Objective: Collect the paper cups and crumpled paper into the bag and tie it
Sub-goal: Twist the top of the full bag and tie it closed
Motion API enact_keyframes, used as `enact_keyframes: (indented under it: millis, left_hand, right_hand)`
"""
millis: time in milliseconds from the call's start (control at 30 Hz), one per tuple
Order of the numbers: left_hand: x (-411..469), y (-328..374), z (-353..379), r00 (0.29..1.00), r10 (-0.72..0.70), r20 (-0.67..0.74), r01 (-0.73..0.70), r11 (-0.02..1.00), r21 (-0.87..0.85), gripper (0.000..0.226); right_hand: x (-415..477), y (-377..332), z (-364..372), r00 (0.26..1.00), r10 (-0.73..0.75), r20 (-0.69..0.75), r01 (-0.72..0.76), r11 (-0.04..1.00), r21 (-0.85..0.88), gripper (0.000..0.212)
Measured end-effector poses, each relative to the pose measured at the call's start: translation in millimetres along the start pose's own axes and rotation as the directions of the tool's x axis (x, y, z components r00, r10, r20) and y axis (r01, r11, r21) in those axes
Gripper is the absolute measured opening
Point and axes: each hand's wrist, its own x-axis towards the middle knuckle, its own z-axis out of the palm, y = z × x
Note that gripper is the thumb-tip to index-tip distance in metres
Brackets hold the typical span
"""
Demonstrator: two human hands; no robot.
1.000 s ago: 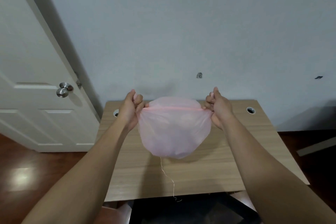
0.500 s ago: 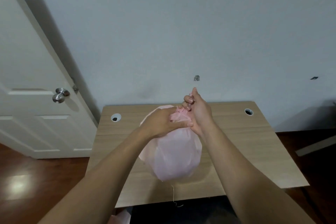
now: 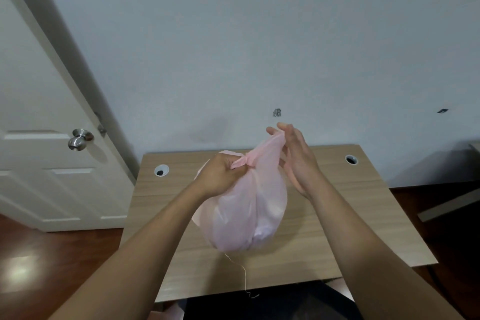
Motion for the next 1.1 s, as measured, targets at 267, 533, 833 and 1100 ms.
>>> enact_keyframes:
  millis: [267,533,833,1100]
  left_hand:
    - [5.9,-4.6,0.8,0.997,0.010,0.071,-0.003,0.995,-0.101,0.050]
    - [-0.7,6.9,-11.9,0.992,-0.091,0.089,0.122,0.887,-0.446,0.029]
    - [3.5,-8.1,-24.4,0.965,-0.263,-0.011,0.053,0.237,-0.970,0.049]
    - [6.3,11.5,-17.9,0.964,-0.214,-0.160,-0.023,0.531,-0.847,0.064]
  right_hand:
    - [-22.4,29.0,-1.0,0.959,-0.045,0.278,0.178,0.862,-0.474,0.027]
    - [-16.3,34.8,30.2,0.983,-0.024,-0.183,0.015,0.999,-0.050,0.050]
    - [-13.7,28.7,19.2,0.995,0.024,-0.093,-0.044,0.974,-0.224,0.050]
    - [-26.1,37.5,32.2,0.979,-0.079,0.187,0.184,0.733,-0.654,0.041]
